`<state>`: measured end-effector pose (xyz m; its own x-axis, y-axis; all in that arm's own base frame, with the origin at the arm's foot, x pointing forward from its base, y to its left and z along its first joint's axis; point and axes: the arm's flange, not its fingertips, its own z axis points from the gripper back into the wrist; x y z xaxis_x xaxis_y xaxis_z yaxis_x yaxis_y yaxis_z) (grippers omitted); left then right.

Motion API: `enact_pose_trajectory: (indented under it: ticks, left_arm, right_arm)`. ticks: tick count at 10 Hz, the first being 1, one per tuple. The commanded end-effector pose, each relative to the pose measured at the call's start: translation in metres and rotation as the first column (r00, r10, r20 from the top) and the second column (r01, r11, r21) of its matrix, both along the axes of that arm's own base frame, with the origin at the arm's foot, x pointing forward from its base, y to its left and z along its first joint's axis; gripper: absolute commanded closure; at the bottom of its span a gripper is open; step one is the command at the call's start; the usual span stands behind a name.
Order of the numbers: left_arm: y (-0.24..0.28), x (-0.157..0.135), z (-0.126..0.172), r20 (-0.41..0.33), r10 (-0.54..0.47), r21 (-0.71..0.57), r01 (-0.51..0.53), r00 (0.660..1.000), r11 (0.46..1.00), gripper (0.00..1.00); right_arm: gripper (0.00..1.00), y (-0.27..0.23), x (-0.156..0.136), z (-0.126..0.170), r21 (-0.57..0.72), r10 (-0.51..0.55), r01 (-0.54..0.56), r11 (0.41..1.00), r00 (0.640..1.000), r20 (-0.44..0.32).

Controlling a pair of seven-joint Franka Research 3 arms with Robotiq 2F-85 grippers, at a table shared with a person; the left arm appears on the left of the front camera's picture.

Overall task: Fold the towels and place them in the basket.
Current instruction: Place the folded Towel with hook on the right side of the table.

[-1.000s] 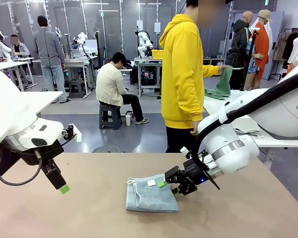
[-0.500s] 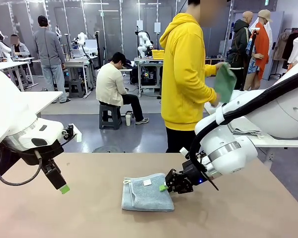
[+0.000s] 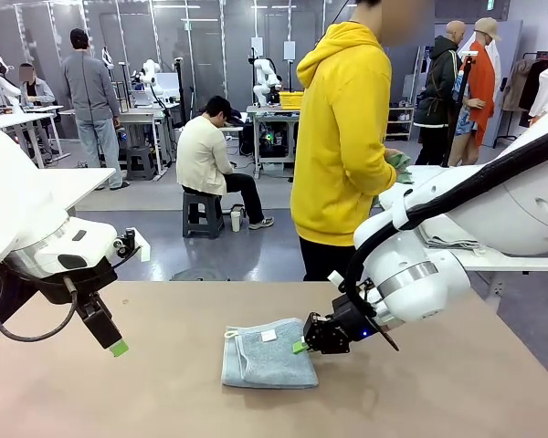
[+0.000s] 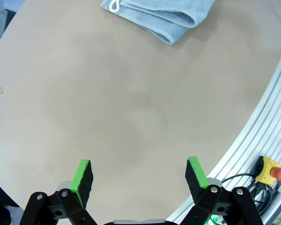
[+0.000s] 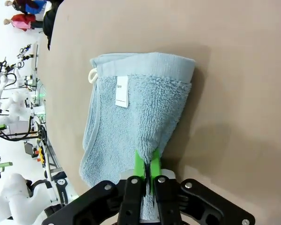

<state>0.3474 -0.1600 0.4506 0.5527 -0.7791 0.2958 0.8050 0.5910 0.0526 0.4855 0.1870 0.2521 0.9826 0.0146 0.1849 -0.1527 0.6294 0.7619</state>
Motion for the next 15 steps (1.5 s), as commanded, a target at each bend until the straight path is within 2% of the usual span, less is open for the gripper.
enact_pose_trajectory:
  ticks: [1,5,6,7,9,12,13,15]
  left_arm:
    - [-0.001,0.001,-0.001,0.009,0.01,0.009,-0.01,1.0,1.0,0.0]
    - [-0.001,0.001,-0.001,0.009,0.01,0.009,-0.01,1.0,1.0,0.0]
    - [-0.001,0.001,-0.001,0.009,0.01,0.009,-0.01,1.0,1.0,0.0]
    - [-0.001,0.001,-0.001,0.009,0.01,0.009,-0.01,1.0,1.0,0.0]
    - [-0.001,0.001,-0.001,0.009,0.01,0.009,-0.01,1.0,1.0,0.0]
    - [-0.001,0.001,-0.001,0.009,0.01,0.009,-0.01,1.0,1.0,0.0]
    - [-0.001,0.001,-0.001,0.009,0.01,0.009,-0.01,1.0,1.0,0.0]
    - [-0.001,0.001,-0.001,0.009,0.01,0.009,-0.01,1.0,1.0,0.0]
  right_arm:
    - [1.0,-0.001,0.0,-0.001,-0.002,0.008,-0.008,1.0,1.0,-0.001]
    - [1.0,-0.001,0.0,-0.001,-0.002,0.008,-0.008,1.0,1.0,-0.001]
    - [0.95,0.0,0.0,0.0,0.0,0.001,-0.001,1.0,1.0,0.0]
    - [0.95,-0.017,-0.005,0.024,-0.01,0.005,-0.005,1.0,1.0,0.022]
    - [0.95,-0.064,-0.012,0.046,-0.041,-0.011,0.012,0.999,0.999,0.031]
    - [0.95,-0.14,-0.011,0.063,-0.096,-0.084,0.09,0.991,0.995,0.058]
    - [0.95,-0.172,-0.01,0.07,-0.145,-0.068,0.079,0.986,0.995,0.077]
    - [0.95,-0.227,-0.005,0.075,-0.172,-0.106,0.123,0.977,0.989,0.103]
